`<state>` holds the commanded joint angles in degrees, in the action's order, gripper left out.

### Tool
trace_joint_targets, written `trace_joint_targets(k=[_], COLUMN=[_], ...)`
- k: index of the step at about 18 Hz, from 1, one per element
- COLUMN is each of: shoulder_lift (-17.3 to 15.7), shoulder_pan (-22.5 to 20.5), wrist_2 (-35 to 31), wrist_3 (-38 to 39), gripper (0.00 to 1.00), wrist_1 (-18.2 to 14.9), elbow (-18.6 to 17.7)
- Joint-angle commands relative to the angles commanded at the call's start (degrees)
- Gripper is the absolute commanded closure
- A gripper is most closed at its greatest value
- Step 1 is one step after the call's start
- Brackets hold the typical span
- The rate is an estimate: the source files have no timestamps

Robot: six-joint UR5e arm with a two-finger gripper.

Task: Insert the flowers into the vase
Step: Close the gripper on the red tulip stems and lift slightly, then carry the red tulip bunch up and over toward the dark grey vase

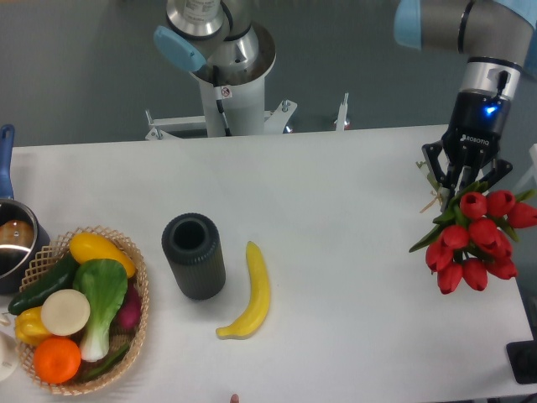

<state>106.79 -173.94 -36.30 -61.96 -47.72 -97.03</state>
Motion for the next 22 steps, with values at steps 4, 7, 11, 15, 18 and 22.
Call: trace_joint_targets(k=[4, 7, 11, 15, 18, 22], shoulder_lift=[0.8, 1.8, 1.8, 1.1, -1.0, -1.0], shoulder_pan=[1.1, 1.7, 4.3, 7.7, 9.8, 13.1], wrist_2=[1.6, 4.0, 8.8, 14.5, 18.4, 22.7], wrist_3=[0.0, -0.3, -1.0, -1.0, -1.0, -6.0], gripper=[0.85, 0.85, 0.85, 0.85, 0.85, 0.85], wrist_1=[0.0, 0.1, 0.1, 0.1, 0.1, 0.2], elbow=[-0.1, 0.1, 0.3, -0.1, -0.6, -1.0])
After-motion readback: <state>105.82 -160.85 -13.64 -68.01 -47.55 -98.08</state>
